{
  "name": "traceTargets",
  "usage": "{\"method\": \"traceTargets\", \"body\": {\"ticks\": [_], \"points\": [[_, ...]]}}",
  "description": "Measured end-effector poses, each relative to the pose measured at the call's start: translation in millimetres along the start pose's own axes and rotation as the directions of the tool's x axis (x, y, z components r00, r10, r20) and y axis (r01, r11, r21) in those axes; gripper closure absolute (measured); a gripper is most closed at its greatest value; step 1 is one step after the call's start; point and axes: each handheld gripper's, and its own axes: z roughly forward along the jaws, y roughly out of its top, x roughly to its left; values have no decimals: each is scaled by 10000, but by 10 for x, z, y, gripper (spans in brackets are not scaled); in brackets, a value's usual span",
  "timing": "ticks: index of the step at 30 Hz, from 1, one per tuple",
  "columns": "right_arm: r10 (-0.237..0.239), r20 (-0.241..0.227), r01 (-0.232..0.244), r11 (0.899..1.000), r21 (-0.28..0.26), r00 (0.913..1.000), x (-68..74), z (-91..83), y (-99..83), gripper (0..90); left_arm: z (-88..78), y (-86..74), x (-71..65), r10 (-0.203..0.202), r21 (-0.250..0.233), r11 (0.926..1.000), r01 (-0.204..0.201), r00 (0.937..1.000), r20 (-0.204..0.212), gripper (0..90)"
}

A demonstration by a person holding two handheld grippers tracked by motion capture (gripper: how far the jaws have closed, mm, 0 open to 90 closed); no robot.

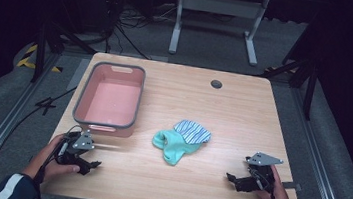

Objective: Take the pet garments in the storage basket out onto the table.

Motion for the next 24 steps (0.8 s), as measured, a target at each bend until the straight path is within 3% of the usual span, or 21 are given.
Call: {"method": "traceTargets", "body": {"ticks": [6,8,10,11,24], "points": [[-2,-2,2,10000,-2,10000,0,0,0,5,33,-158,77,-751,-868,9931,786,9963,422,202],[5,-7,-5,10000,-17,10000,0,3,1,5,61,-206,97,-1143,-1162,9860,1199,9920,538,163],[6,-5,-6,10000,-18,10000,0,3,1,5,99,-280,105,-1296,-1860,9729,1375,9901,538,129],[5,-6,-5,10000,-17,10000,0,3,1,5,104,-293,105,-1256,-1950,9717,1336,9907,530,114],[3,0,-3,10000,6,10000,-1,-3,-3,6,105,-289,96,-1358,-1945,9705,1425,9896,471,108]]}}
